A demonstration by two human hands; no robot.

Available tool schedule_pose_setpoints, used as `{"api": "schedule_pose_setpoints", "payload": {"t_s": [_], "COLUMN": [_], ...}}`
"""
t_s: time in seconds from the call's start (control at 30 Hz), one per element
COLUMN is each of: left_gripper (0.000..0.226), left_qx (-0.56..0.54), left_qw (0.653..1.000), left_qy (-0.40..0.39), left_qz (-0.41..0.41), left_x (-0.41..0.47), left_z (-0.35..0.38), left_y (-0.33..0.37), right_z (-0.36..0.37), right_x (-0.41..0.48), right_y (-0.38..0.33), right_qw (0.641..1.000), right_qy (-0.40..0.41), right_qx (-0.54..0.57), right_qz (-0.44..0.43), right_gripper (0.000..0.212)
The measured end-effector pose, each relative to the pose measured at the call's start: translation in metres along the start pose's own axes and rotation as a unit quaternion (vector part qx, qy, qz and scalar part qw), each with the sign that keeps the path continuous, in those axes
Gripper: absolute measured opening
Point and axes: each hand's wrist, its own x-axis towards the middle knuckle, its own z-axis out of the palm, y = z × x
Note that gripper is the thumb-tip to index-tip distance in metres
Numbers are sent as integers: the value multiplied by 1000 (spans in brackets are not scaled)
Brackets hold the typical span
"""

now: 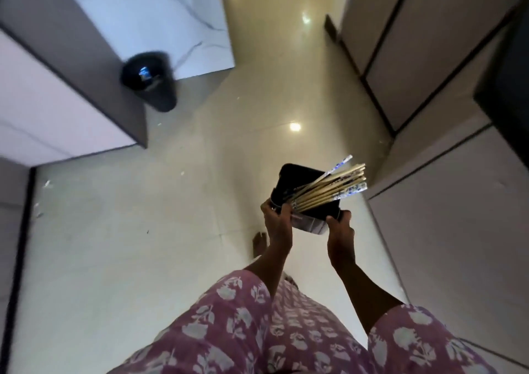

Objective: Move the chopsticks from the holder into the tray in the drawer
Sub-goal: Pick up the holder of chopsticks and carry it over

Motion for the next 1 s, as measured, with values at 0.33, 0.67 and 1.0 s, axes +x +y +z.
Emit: {"api": "schedule_pose_setpoints", "payload": {"t_s": [0.33, 0.67, 1.0], "left_gripper": [9, 21, 14], "left_qx": [-176, -297, -364], "left_qw": [947, 852, 761], "left_qy": [262, 426, 536], "left_qz": [-56, -70, -3], "left_x": [-33, -70, -75], "left_z": [-188, -381, -549], "left_y": [-40, -74, -52], "right_z": [122, 289, 466], "right_x": [-79, -195, -307], "right_y": [-17, -42, -89], "right_qw": [950, 836, 740], "right_qy": [-261, -464, -562], "right_qx": [-139, -221, -241], "right_qz": [-99, -192, -281], "right_gripper": [25, 16, 7]}}
